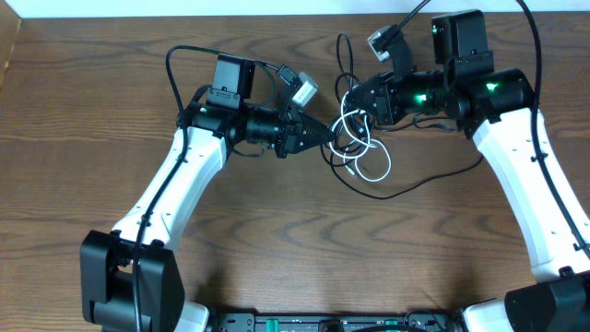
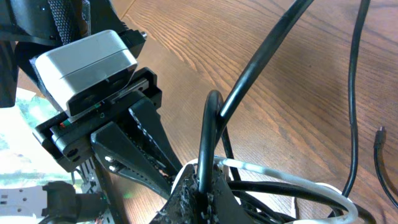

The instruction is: Untangle cables

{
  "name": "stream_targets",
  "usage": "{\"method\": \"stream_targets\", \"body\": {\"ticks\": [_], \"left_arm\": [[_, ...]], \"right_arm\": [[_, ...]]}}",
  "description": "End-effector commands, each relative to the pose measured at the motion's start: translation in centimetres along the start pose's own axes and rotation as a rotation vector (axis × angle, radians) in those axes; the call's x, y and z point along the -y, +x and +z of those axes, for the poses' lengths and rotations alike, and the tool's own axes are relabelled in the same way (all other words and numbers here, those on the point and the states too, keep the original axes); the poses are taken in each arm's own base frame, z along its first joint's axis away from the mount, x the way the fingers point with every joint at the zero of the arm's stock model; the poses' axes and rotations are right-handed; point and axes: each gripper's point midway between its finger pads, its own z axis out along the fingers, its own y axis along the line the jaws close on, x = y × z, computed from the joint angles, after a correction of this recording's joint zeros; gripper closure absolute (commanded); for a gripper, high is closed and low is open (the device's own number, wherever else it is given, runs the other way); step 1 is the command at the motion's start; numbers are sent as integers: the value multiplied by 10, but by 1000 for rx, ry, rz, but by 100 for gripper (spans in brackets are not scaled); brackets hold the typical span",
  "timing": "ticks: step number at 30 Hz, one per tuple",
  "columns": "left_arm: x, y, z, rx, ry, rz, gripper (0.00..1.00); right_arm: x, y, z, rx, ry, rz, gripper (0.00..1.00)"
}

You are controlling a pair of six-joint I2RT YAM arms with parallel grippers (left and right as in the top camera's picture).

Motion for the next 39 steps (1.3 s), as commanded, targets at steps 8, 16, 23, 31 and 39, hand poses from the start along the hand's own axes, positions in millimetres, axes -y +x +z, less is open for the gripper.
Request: {"method": "stream_targets", "body": {"ticks": [8,16,23,31,39], "left_arm": [[-29,-2,-29,44,-102,-43,92],[-52,1,-68,101,-168,-161,93],[-50,-4,-84,145,-156,-166,92],[-49,-15,-133,243,-248,-162,93],[-4,-34,-228,465,-326,-80,92]], "right_arm": [[29,8,-8,-26,162,44,99],[55,14,-23,-33,251,101,99],[115,33,-56,-56,603,255,99],[173,64,-124,-31,927,515,99],[202,90,-172,9,975,708,84]]}}
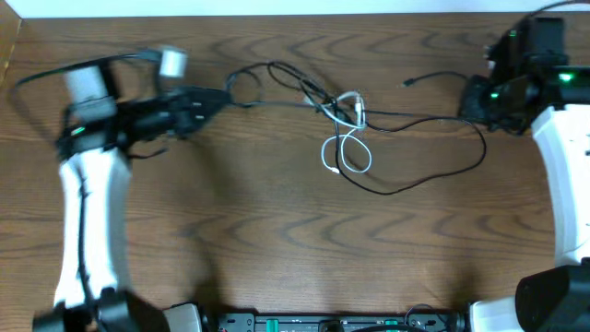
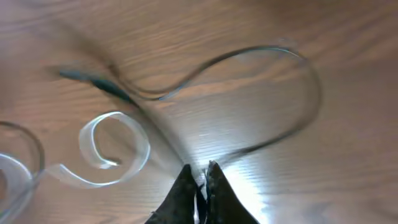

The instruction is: Untangle cables

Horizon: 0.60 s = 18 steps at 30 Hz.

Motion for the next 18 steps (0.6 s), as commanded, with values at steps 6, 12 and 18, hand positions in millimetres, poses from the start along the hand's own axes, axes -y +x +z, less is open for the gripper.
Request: {"method": "stream_targets", "body": {"ticks": [6,12,18], "left_arm": [[42,-26,-52,132,-20,101,92],[57,-28,-56,142,-22,123,92],[60,-28,-56,143,-3,82,92]], "right_arm": [[41,-8,-7,25,115,57,34],[-1,6,-4,-31,-48,-81,34],[-30,21,4,-63,-86,-159,35]]}}
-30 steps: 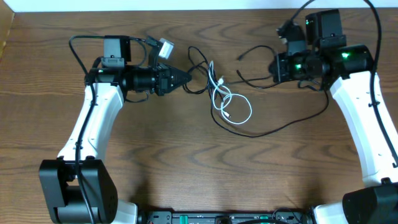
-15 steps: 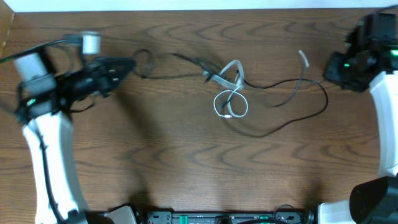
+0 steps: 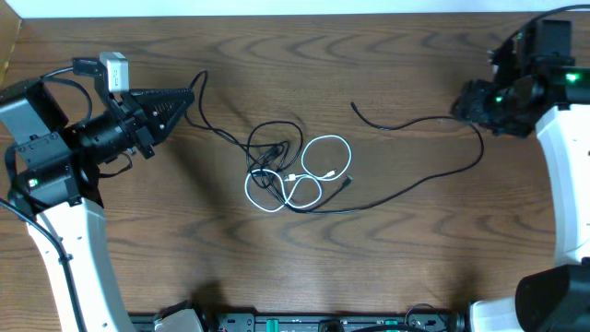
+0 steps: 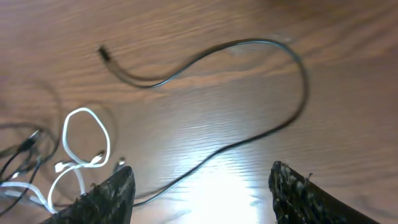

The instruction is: Untangle cables

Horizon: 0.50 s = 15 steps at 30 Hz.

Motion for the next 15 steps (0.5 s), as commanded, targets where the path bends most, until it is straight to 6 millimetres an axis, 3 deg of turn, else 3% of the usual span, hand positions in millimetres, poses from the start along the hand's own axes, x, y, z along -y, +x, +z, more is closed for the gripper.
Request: {"method": "stream_targets", "body": {"ticks": [1,8,15], "left_arm": [[9,-1,-1,4,39,-38,92],[20,-2,-2,9,80,-31,92],[20,-2,-2,8,80,-40,89]], "right_arm": [[-26,11,9,-25,-55,-95,35],[-71,44,56,-57,-109,-215,36],[-98,71,93,-45,-142,-233,40]]}}
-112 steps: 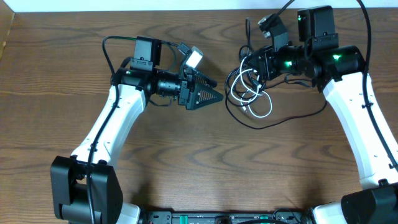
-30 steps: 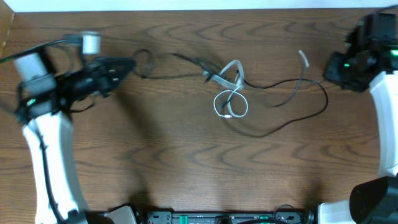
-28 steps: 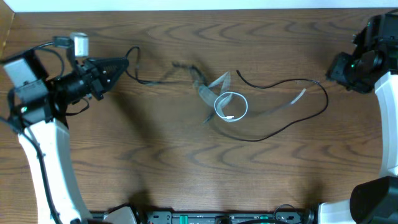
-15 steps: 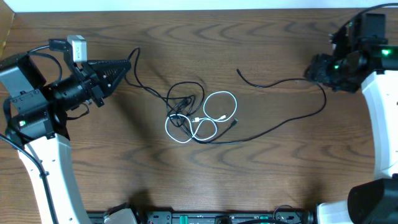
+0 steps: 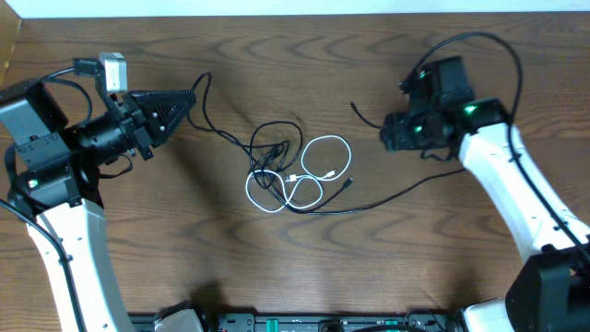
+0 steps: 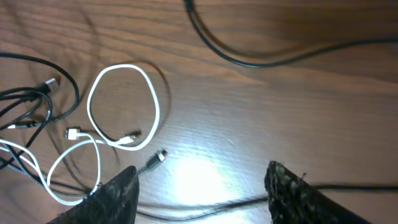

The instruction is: Untangle cables

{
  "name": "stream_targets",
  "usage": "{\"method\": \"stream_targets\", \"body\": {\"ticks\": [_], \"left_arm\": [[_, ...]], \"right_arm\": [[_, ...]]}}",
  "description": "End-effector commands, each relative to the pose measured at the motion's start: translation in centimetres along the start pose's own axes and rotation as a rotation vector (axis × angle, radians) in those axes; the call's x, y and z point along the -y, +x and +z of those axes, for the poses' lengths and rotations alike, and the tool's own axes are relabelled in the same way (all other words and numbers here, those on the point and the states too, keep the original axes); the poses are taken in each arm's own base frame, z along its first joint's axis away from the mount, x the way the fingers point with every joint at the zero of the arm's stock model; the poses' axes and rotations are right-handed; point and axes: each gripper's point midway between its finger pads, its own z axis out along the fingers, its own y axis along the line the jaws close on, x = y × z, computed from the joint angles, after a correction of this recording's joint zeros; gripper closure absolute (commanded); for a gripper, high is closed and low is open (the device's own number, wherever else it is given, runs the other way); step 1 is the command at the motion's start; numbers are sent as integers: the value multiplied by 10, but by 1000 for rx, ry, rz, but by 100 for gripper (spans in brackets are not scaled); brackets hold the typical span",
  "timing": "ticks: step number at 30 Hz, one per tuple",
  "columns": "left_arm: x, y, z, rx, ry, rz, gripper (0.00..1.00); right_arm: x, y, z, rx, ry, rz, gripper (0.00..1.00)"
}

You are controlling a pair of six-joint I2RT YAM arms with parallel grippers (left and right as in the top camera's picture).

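Observation:
A tangle of thin black cable (image 5: 272, 148) and looped white cable (image 5: 313, 171) lies mid-table. From it a black strand runs left to my left gripper (image 5: 184, 100), whose fingers are shut on it, the cable's end curling above the tip. A long black cable (image 5: 433, 180) sweeps from the pile out to the right and back under my right arm. My right gripper (image 5: 392, 134) hovers open above the wood. In the right wrist view its fingers (image 6: 112, 196) stand wide apart, a stretch of the long black cable (image 6: 217, 208) crosses between them, and the white loops (image 6: 121, 106) lie left.
A silver-tipped plug (image 6: 155, 158) lies loose by the white loops. Another stretch of black cable (image 6: 249, 59) curves across the top of the right wrist view. Brown wooden table (image 5: 295, 267) all around; its far edge meets a white wall.
My right gripper has moved left from the table's right edge to a spot nearer the pile, still open. The left arm and the cables lie as before.
Both grippers were together at the tangle near the far edge, the right shut on black cable. Then they were far apart with cables stretched between them. Then the right stood open, the cables slack mid-table, the left still holding its strand. Now the right is closer.

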Motion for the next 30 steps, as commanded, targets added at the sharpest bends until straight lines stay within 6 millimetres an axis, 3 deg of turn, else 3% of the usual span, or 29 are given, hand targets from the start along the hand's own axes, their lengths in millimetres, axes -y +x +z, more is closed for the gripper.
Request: {"method": "stream_targets", "body": {"ticks": [1,5,11,17,23,30], "left_arm": [[10,0,-1,3,31,1,88],[10,0,-1,3,31,1,83],[10,0,-1,3,31,2,64],[10,1,-1,0,31,-13,59],[3,12,-1,-22,-13,-82,37],[-10,27,-3,-60,-100,-75,34]], "right_arm": [[-10,11,14,-4,-6,5,40],[-21,17,27,18,6,-37,40],[-35,24,39,44,17,-89,40],[-37,32,52,47,47,-81,40],[-39,44,85,-6,55,-79,41],[-42,54,121,-41,48,-67,42]]}}
